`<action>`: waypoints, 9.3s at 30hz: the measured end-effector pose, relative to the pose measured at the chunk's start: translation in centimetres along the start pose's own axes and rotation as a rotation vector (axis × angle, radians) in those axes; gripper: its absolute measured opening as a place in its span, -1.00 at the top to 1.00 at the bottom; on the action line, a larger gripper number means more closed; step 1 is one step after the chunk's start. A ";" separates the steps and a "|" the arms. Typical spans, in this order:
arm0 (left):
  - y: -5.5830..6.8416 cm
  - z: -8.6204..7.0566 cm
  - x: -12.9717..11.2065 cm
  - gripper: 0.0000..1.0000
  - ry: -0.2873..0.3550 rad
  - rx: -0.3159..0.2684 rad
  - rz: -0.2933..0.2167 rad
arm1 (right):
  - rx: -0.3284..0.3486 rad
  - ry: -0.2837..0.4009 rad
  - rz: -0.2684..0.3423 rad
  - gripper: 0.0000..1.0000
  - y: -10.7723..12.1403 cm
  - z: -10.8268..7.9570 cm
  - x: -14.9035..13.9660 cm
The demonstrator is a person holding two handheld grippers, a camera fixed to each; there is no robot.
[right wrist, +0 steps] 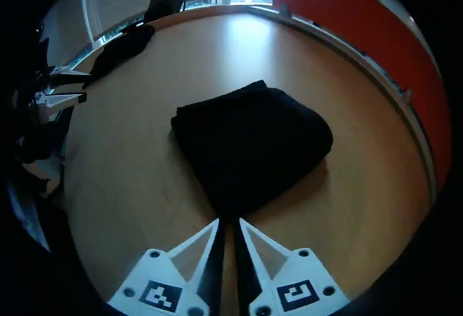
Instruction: Fold towel
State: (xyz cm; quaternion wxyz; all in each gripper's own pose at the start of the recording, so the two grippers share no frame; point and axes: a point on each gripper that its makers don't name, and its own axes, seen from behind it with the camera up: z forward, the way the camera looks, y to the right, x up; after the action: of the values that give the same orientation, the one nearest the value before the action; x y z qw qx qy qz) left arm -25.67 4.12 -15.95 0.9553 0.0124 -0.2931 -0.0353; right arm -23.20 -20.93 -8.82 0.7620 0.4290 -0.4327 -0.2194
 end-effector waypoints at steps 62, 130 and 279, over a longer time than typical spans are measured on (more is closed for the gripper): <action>0.9 0.4 3.7 -0.82 0.038 -0.042 0.010 | -0.202 0.331 -0.036 0.95 12.9 -16.2 15.8; 5.3 1.1 6.1 -0.83 0.017 -0.043 0.095 | -0.426 0.115 0.257 0.95 31.0 -31.2 -11.1; 3.3 0.1 6.5 -0.82 0.039 -0.027 0.063 | -0.586 0.138 0.816 -0.84 22.8 -28.1 -25.5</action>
State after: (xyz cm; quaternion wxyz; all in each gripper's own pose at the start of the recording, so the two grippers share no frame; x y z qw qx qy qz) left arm -20.16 6.97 -12.04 0.9615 -0.0091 -0.2744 -0.0088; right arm -13.78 22.32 -8.85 0.9009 0.0068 -0.4339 0.0129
